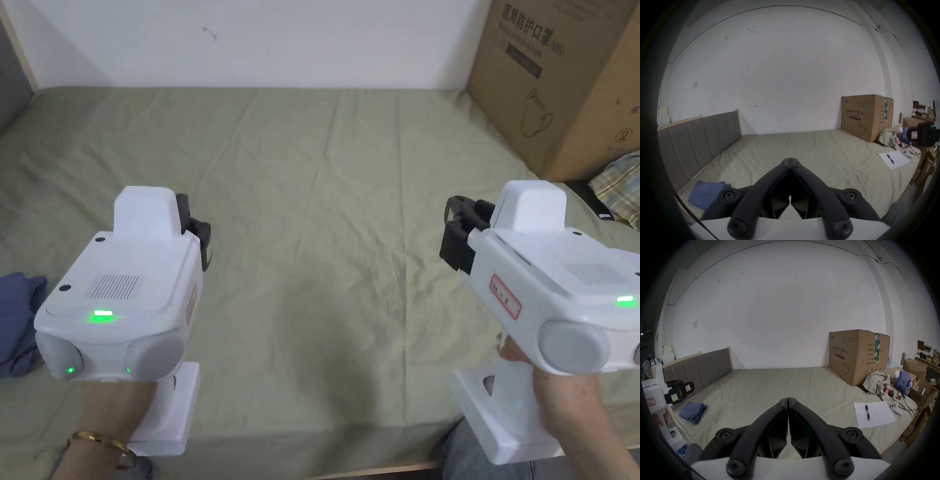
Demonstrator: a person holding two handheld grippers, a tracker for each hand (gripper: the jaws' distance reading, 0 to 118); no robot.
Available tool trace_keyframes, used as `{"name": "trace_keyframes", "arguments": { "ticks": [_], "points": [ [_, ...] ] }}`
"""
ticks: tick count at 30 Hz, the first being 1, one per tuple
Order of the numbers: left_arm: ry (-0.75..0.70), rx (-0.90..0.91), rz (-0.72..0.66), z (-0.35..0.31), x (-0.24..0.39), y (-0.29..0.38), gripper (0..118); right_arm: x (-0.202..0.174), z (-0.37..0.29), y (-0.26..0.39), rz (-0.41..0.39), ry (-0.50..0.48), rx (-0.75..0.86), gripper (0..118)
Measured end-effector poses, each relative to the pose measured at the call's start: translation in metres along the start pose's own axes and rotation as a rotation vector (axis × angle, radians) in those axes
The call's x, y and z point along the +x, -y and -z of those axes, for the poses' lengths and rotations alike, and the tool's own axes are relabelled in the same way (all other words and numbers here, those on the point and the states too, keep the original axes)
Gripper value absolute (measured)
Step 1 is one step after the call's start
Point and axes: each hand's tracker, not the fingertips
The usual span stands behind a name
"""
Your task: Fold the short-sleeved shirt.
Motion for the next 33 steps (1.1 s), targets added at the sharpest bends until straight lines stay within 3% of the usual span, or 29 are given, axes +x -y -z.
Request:
{"name": "trace_keyframes", "arguments": {
  "ticks": [11,13,14,16,17,18,20,33],
  "points": [
    [-0.014,-0.027,-0.016,-0.008,0.0,0.008,0,0.002,0.002,0.017,0.009,-0.016,-0.024,0],
    [-0.021,-0.023,-0.017,-0.009,-0.001,0.007,11,0.001,0.001,0.015,0.002,-0.006,-0.018,6],
    [-0.026,-0.023,-0.018,-0.01,-0.002,0.005,29,0.001,0.001,0.015,0.001,-0.002,-0.018,31],
    [-0.018,-0.015,-0.019,-0.014,0.0,0.001,76,0.004,0.001,0.013,0.002,0.008,-0.01,89],
    [-0.017,-0.015,-0.021,-0.014,-0.001,-0.001,99,0.004,0.0,0.012,0.0,0.006,-0.012,111],
    [-0.013,-0.018,-0.026,-0.014,-0.002,-0.003,108,0.004,0.0,0.012,-0.001,0.008,-0.01,118],
    [-0.013,-0.009,-0.032,-0.016,-0.001,-0.004,118,0.004,-0.003,0.01,-0.003,0.009,0.002,118],
    [-0.036,0.009,-0.007,-0.021,0.005,-0.007,118,0.004,-0.006,0.002,0.001,0.022,0.02,118]
  ]
}}
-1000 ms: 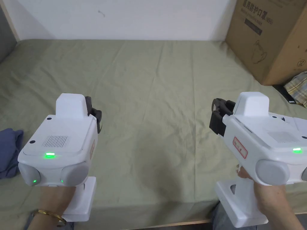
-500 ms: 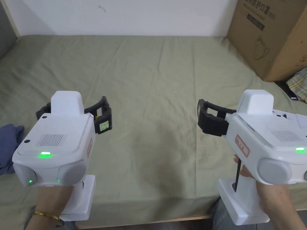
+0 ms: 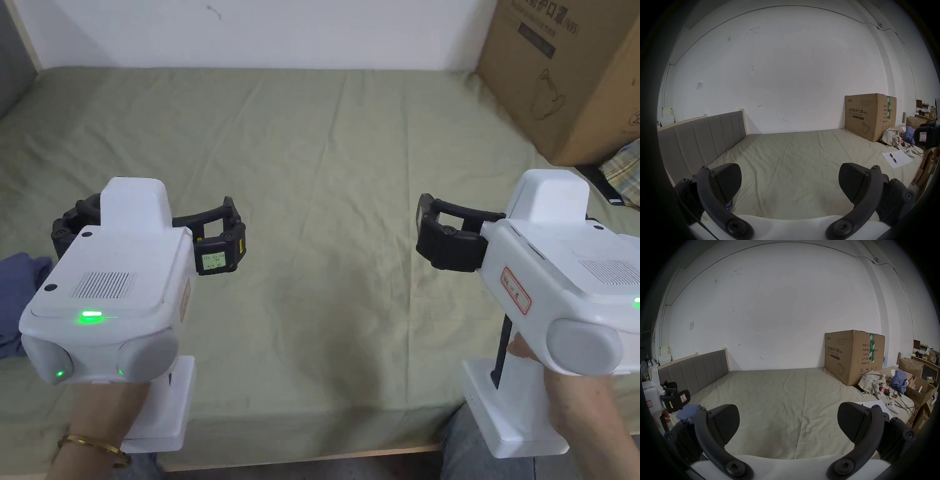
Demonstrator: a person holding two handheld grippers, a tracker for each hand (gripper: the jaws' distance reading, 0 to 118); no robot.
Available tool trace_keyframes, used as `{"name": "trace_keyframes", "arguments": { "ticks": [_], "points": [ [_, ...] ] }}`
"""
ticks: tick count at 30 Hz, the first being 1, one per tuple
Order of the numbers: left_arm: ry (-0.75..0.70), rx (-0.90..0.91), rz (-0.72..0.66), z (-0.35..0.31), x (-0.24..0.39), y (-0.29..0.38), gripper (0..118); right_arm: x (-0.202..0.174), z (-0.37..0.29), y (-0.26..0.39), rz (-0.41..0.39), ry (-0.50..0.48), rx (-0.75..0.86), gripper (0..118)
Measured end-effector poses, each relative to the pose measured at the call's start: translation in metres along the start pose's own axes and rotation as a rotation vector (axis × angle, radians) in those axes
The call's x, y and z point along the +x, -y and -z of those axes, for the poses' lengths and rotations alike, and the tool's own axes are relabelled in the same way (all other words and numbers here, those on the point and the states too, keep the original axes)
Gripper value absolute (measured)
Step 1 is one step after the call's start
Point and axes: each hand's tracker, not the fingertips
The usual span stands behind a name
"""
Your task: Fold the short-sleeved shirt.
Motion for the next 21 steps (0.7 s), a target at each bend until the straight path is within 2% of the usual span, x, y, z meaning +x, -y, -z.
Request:
{"name": "trace_keyframes", "arguments": {
  "ticks": [21],
  "points": [
    [-0.006,-0.006,-0.003,0.002,0.0045,0.0039,118,-0.0047,0.0,0.0009,0.004,-0.014,0.004,118]
  ]
}}
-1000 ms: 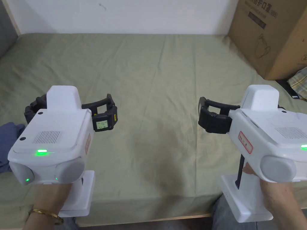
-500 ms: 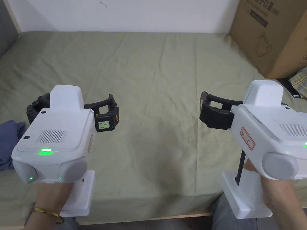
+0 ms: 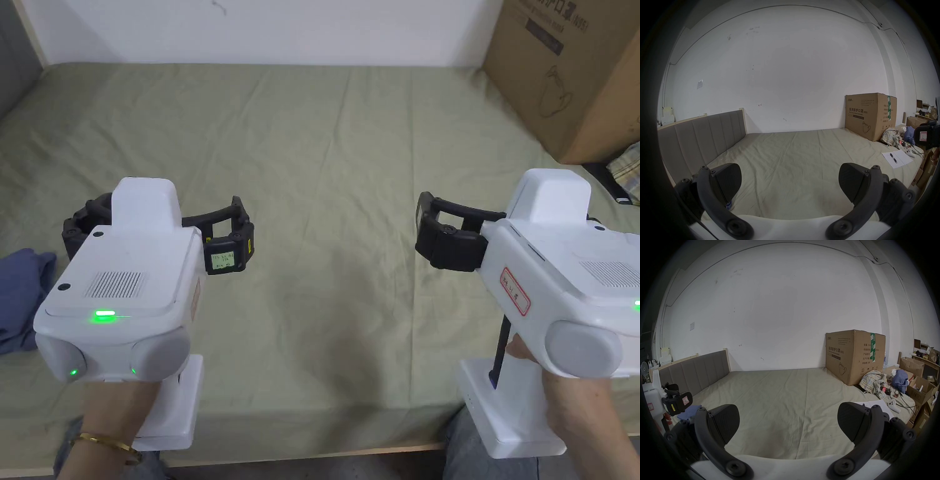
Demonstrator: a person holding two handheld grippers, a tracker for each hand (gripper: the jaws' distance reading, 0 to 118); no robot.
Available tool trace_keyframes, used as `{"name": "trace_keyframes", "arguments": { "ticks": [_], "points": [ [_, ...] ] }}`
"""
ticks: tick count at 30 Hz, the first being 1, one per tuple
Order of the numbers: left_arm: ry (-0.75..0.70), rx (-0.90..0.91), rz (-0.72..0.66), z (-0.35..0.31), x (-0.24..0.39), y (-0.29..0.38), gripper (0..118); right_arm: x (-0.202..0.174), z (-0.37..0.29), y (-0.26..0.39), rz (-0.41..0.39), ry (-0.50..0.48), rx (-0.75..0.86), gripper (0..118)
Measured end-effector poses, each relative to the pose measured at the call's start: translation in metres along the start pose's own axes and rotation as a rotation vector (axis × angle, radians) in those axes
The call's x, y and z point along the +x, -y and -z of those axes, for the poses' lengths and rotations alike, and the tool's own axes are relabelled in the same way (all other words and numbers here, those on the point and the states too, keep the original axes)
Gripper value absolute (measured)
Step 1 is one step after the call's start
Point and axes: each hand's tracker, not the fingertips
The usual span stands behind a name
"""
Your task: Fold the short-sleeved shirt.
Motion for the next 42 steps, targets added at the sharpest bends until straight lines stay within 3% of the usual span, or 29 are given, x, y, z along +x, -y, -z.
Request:
{"name": "trace_keyframes", "arguments": {
  "ticks": [42],
  "points": [
    [0.0,-0.001,0.003,-0.0005,0.0042,0.0032,118,-0.0005,-0.0023,-0.0014,-0.006,-0.003,0.005,118]
  ]
}}
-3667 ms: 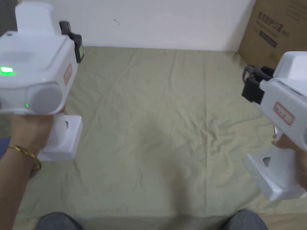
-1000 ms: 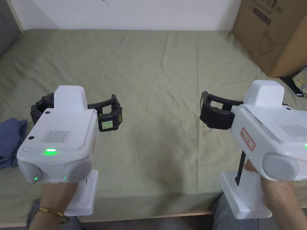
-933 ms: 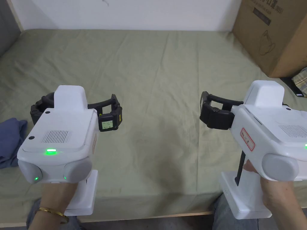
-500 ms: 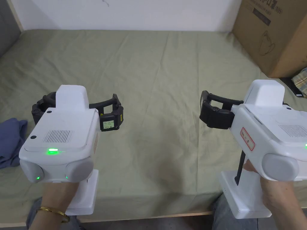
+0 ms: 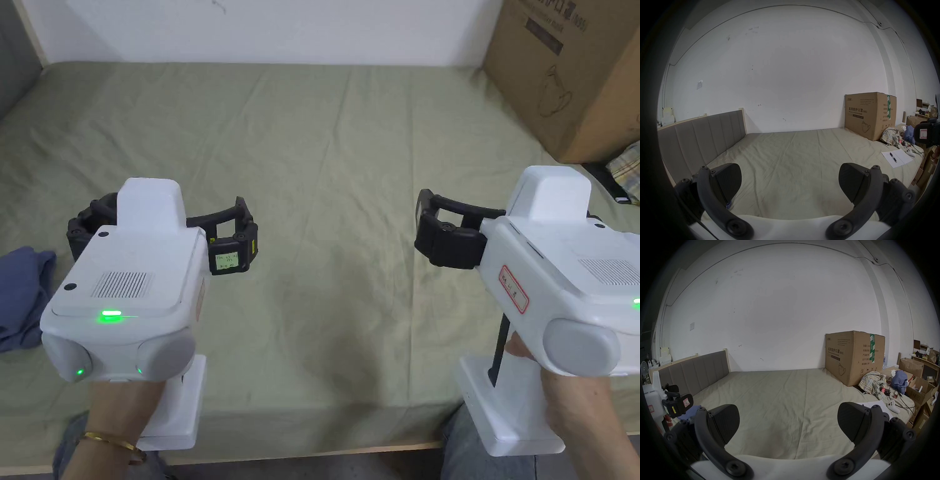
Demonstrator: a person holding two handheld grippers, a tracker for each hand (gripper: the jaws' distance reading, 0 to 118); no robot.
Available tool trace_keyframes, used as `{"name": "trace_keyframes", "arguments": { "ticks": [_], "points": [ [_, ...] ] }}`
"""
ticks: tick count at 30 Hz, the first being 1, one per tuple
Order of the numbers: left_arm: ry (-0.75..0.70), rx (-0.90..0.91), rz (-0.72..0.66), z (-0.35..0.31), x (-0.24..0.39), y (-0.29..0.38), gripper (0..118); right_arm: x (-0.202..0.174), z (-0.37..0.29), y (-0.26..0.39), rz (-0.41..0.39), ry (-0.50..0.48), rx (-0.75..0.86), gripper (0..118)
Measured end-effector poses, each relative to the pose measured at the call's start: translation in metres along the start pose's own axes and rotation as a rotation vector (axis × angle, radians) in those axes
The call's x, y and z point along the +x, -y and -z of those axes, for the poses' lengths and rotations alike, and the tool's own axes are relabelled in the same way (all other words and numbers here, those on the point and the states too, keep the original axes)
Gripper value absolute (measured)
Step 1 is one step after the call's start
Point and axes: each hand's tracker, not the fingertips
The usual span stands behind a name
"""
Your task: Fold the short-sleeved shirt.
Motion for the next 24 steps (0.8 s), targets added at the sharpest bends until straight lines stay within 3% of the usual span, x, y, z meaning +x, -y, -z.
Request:
{"name": "trace_keyframes", "arguments": {
  "ticks": [4,8,12,16,22,24],
  "points": [
    [0.004,-0.004,-0.008,0.0,0.0,-0.001,118,-0.001,-0.002,-0.005,0.026,-0.014,-0.01,118],
    [0.012,-0.019,-0.025,-0.009,0.002,-0.002,118,0.0,0.0,-0.028,0.136,0.008,-0.199,118],
    [0.028,-0.064,-0.077,-0.025,0.009,0.011,118,0.001,-0.003,-0.035,0.288,-0.085,-0.388,118],
    [0.037,-0.108,-0.069,-0.038,0.018,0.031,118,-0.013,-0.003,-0.021,0.254,-0.078,-0.583,118],
    [0.046,-0.191,-0.047,-0.04,0.02,0.054,118,-0.023,0.003,0.011,0.2,-0.054,-0.631,118],
    [0.044,-0.211,-0.059,-0.038,0.019,0.059,118,-0.022,0.009,0.014,0.219,-0.028,-0.648,116]
  ]
}}
